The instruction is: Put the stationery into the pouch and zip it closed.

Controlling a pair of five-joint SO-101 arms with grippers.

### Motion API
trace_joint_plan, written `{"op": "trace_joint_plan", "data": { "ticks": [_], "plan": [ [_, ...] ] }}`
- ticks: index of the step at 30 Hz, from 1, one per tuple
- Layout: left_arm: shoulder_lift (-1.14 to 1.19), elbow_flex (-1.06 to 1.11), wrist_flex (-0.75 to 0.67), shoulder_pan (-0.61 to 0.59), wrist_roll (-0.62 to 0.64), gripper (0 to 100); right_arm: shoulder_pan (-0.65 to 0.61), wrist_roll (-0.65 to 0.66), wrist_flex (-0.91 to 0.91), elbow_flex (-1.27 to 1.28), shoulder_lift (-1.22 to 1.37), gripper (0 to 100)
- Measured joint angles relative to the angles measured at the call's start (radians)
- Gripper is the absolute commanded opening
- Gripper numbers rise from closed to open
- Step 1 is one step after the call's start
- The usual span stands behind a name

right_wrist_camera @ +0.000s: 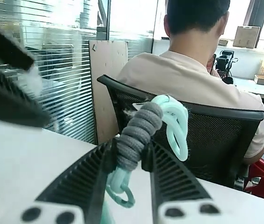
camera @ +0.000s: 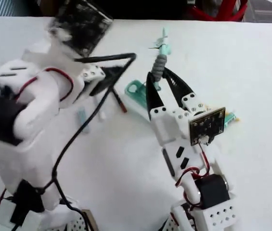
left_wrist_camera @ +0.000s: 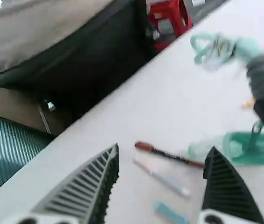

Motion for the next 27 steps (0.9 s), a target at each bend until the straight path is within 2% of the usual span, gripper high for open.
{"op": "trace_joint_plan", "data": {
  "ticks": [5,11,15,18,20,22,27],
  "plan": [
    [-0.101,0.341,-0.077,-0.005,-0.19,27,0.006,0.003,0.094,-0.081,0.0,1.9],
    [-0.476,0.793,-0.324,-0.005,-0.356,29,0.041,0.003,0.216,-0.204,0.049,1.9],
    [-0.743,1.257,-0.629,-0.005,-0.364,31,0.034,0.003,0.316,-0.304,0.166,1.9],
    [-0.925,1.614,-0.908,-0.005,-0.284,31,0.034,-0.021,0.377,-0.387,0.247,1.9],
    [-1.043,1.786,-1.04,-0.005,-0.264,31,0.034,-0.043,0.405,-0.445,0.299,1.9],
    [-1.148,1.893,-1.088,0.003,-0.258,32,0.032,-0.052,0.446,-0.516,0.354,1.9],
    [-1.306,2.056,-1.14,0.06,-0.258,31,-0.083,-0.054,0.686,-0.726,0.479,1.9]
  ]
}}
